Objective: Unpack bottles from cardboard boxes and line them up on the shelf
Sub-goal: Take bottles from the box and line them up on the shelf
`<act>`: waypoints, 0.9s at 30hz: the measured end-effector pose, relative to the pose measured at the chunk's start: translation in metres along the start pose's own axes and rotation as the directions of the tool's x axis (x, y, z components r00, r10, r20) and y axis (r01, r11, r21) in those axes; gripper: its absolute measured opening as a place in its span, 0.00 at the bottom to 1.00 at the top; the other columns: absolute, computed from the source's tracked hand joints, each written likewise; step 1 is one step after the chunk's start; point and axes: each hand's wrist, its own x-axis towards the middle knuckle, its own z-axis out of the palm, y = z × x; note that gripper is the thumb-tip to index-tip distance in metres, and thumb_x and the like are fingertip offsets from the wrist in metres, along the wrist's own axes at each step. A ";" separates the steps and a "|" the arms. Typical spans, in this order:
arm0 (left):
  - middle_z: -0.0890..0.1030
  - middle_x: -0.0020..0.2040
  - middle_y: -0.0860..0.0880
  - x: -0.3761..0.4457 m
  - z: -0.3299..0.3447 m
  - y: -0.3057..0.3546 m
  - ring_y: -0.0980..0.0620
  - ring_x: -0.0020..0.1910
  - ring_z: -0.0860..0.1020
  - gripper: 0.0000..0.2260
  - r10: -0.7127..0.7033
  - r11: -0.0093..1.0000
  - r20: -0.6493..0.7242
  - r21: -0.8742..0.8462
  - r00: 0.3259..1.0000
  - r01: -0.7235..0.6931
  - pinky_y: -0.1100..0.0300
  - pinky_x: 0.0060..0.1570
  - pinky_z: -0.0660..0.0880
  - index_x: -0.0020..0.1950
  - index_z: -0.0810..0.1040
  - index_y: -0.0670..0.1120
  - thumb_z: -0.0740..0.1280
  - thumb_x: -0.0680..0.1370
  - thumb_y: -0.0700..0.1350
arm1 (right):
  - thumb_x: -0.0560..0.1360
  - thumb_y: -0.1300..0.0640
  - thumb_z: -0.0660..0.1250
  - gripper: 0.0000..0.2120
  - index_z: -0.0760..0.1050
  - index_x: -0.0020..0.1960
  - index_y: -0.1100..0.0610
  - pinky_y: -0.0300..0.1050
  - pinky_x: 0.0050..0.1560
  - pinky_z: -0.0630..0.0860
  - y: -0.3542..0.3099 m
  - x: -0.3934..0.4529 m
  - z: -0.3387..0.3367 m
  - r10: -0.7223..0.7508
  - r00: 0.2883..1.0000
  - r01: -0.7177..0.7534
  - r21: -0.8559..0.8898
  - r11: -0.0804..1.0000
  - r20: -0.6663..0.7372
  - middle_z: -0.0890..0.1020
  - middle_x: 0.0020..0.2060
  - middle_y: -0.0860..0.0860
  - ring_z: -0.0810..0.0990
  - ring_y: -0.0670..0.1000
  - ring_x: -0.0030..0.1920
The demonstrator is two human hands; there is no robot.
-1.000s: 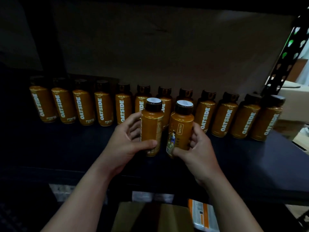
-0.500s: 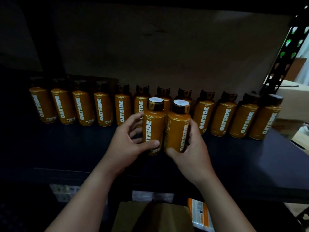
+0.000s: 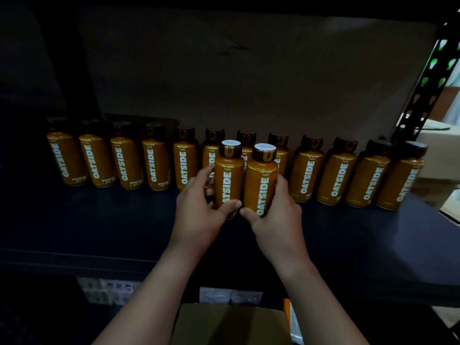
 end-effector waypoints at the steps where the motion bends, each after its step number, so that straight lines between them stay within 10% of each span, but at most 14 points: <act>1: 0.74 0.71 0.53 0.001 0.001 0.000 0.57 0.66 0.75 0.39 -0.005 1.000 -0.003 0.004 1.000 0.005 0.56 0.61 0.79 0.79 0.65 0.55 0.80 0.72 0.44 | 0.73 0.56 0.77 0.45 0.53 0.80 0.46 0.46 0.69 0.69 0.000 0.001 0.002 0.002 1.000 -0.002 0.001 1.000 -0.010 0.68 0.73 0.46 0.68 0.48 0.74; 27: 0.71 0.73 0.53 -0.002 0.004 0.004 0.60 0.66 0.70 0.38 0.014 0.991 -0.021 0.136 1.000 -0.011 0.54 0.66 0.77 0.80 0.63 0.52 0.78 0.74 0.47 | 0.73 0.56 0.77 0.47 0.52 0.81 0.46 0.51 0.70 0.70 0.004 0.007 0.011 0.011 0.998 -0.009 0.020 1.000 -0.068 0.68 0.74 0.48 0.69 0.50 0.74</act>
